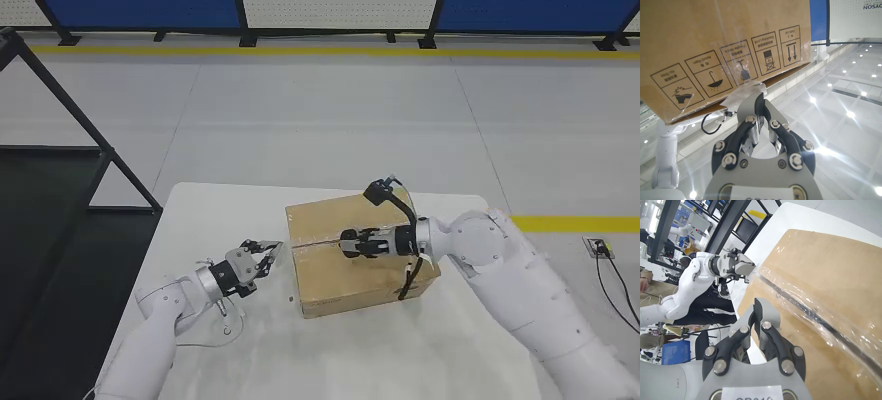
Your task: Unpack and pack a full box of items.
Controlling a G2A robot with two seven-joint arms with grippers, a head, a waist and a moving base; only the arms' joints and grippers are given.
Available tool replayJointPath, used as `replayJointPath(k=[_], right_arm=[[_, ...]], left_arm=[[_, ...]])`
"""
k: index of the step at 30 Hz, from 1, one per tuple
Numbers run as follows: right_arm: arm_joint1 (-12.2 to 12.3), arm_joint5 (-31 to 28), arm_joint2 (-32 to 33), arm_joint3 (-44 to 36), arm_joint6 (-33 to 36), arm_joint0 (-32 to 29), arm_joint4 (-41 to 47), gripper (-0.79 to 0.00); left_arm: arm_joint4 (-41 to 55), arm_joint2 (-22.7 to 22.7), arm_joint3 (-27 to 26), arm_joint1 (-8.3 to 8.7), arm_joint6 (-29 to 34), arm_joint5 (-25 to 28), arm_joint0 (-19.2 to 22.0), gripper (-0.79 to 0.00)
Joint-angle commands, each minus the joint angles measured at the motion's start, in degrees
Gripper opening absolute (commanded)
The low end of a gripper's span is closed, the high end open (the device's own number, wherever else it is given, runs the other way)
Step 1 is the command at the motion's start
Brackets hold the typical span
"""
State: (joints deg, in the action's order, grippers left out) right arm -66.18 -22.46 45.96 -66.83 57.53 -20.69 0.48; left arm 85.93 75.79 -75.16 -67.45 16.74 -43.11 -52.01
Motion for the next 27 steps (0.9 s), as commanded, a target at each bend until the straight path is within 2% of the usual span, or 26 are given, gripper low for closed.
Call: replayJointPath(k=[1,7,13,20,27], right_arm=[[-1.8,1.4,-3.3,3.5,0.1,3.3,0.7,-0.785],[-6.3,1.4,-9.2,13.6,1.4,9.1,4.2,-0.785],[-9.8,0.6,-12.4,21.9,2.5,12.0,6.7,-0.785],[-12.9,-1.3,-14.3,28.0,3.1,14.0,7.8,-0.785],[-15.0,-3.3,-14.8,32.2,3.8,15.4,8.4,-0.785]], left_arm=[[0.3,0.0,0.1,-0.01,0.2,-0.2,-0.1,-0.785],[0.1,-0.2,0.0,-0.01,1.2,-0.3,-0.3,-0.785],[-0.2,-0.5,0.5,-0.04,1.7,-0.4,0.0,-0.785],[-0.3,-1.7,1.2,-0.3,1.9,-0.5,0.7,-0.785],[-1.2,-3.0,3.4,-0.56,1.4,-0.4,1.6,-0.785]])
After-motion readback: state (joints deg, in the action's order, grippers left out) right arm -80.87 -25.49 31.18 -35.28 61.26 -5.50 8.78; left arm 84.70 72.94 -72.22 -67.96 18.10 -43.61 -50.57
